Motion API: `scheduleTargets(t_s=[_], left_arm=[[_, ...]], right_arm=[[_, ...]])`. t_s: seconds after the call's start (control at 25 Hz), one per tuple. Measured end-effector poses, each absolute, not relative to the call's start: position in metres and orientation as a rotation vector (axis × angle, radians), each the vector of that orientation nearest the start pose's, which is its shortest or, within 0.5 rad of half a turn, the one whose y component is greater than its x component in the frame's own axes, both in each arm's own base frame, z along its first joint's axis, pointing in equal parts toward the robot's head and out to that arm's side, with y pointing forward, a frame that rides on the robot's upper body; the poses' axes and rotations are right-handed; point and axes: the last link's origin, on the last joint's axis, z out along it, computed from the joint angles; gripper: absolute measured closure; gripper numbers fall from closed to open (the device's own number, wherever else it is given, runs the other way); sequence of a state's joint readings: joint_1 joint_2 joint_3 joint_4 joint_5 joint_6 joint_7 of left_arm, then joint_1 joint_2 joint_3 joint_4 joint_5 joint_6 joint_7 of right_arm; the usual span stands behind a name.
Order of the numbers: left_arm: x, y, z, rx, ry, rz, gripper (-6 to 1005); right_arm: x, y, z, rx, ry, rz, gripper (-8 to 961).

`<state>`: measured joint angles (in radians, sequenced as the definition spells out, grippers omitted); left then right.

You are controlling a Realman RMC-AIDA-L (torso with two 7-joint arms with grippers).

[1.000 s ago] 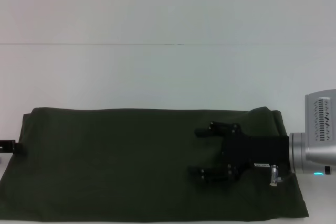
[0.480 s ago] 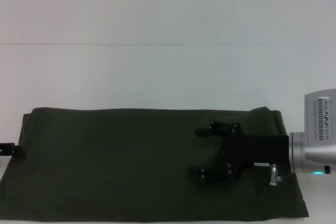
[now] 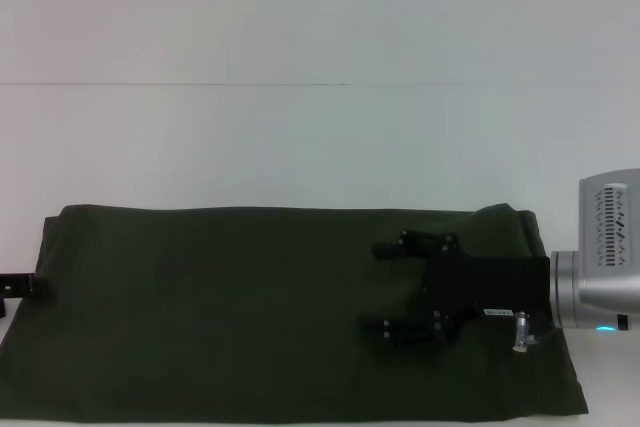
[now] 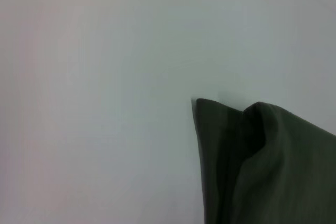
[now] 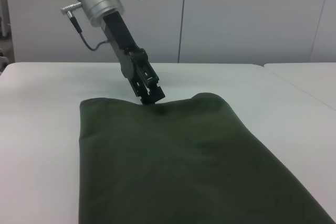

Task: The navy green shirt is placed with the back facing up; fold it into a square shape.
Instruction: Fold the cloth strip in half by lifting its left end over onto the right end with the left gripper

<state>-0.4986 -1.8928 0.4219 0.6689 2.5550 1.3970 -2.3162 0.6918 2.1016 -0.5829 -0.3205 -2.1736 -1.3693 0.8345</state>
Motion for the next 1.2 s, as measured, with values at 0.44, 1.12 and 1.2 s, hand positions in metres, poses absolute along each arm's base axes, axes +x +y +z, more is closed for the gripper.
scheduleTargets(t_s=[0.44, 1.12, 1.2], left_arm=[[-0.380, 0.320, 0.084, -1.944, -1.864, -0.227, 133], [-0.352, 0.328, 0.055, -2.038, -1.932, -0.211, 132], [-0.350, 0.328, 0.053, -2.054, -1.934, -0.198, 133]], right_arm=[[0.250, 0.333, -0.072, -2.841, 0.096, 0.534, 48], [0.250, 0.333, -0.072, -2.845, 0.100, 0.540, 48], [0.250, 0.333, -0.072, -2.845, 0.100, 0.540, 48]])
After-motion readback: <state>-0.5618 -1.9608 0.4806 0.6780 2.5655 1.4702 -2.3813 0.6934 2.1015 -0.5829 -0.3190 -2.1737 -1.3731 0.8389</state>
